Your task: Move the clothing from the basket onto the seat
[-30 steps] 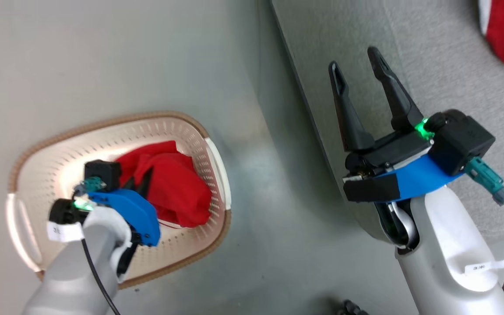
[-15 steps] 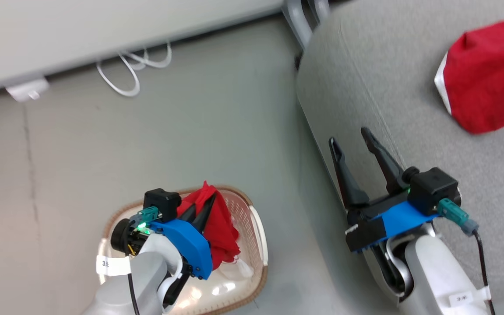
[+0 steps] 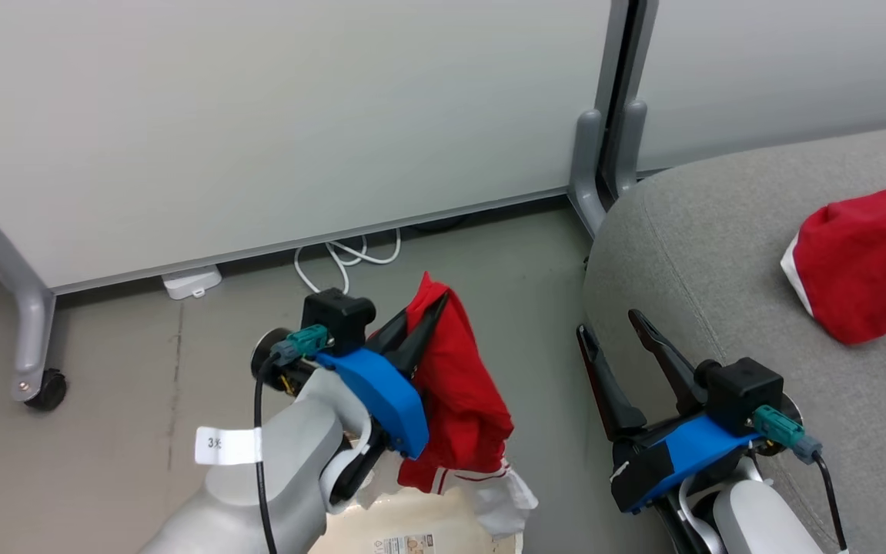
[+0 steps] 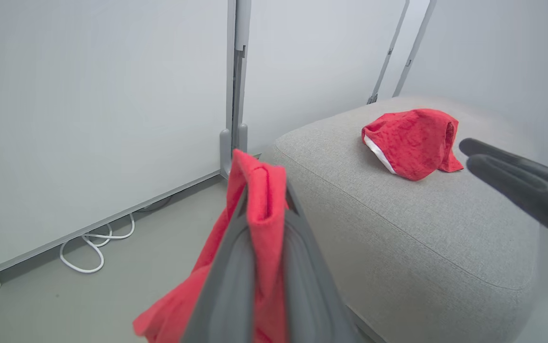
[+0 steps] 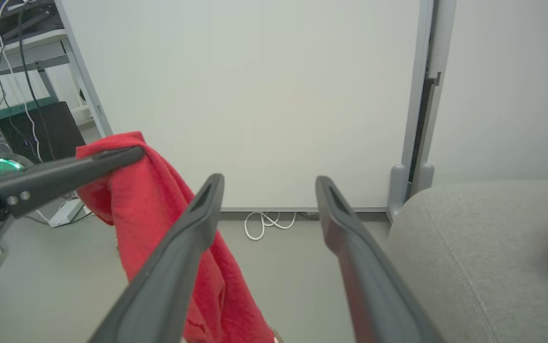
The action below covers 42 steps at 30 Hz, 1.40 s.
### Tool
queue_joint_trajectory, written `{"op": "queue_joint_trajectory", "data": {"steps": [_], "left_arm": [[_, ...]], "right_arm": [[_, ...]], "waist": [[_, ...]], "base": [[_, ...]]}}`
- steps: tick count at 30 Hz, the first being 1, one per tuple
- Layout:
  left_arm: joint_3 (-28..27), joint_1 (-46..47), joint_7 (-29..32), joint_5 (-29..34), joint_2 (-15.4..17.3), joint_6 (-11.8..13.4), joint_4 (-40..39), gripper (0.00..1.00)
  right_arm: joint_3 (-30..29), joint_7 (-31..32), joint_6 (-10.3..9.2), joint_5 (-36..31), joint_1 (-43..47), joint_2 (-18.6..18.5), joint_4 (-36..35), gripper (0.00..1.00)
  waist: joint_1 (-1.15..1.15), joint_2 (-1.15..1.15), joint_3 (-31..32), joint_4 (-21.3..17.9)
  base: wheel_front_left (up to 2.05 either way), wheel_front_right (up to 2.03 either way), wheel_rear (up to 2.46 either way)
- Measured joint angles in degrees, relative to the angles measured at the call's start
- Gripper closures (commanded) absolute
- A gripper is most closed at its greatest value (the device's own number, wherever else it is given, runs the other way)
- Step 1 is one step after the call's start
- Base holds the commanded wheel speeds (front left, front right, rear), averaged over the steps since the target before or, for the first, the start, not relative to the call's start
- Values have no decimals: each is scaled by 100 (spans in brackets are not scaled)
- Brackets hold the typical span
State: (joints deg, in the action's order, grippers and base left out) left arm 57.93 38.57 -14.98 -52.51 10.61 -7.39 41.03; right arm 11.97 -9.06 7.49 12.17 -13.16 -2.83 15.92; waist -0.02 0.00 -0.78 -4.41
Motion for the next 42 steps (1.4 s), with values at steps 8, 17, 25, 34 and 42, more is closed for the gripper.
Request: {"op": "queue_joint_trajectory", "data": {"steps": [8,17,25,34,42], "left_arm": [[93,533,0,41,-168,-1,-144,100],[334,861,73,-103,-223,-1,-177,100],[542,860,121,-313,-229,-1,-156,100],[677,932,81,-448,-289,-1,-98,100],[788,989,67,-510,-321,-1,-80,100]], "right_arm": [[48,89,-1,16,67,0,-46,0],[130,90,0,65,98,0,-27,0],[175,85,-1,78,138,0,9,0],[634,253,-1,201,-13,1,220,0],[1081,309,0,216,-729,2,817,0]], "waist": [[0,0,193,244],[1,0,242,284],[2,0,206,214],[2,0,158,174],[2,0,47,177]], "base": [[0,0,0],[0,0,0],[0,0,0],[0,0,0],[0,0,0]]}}
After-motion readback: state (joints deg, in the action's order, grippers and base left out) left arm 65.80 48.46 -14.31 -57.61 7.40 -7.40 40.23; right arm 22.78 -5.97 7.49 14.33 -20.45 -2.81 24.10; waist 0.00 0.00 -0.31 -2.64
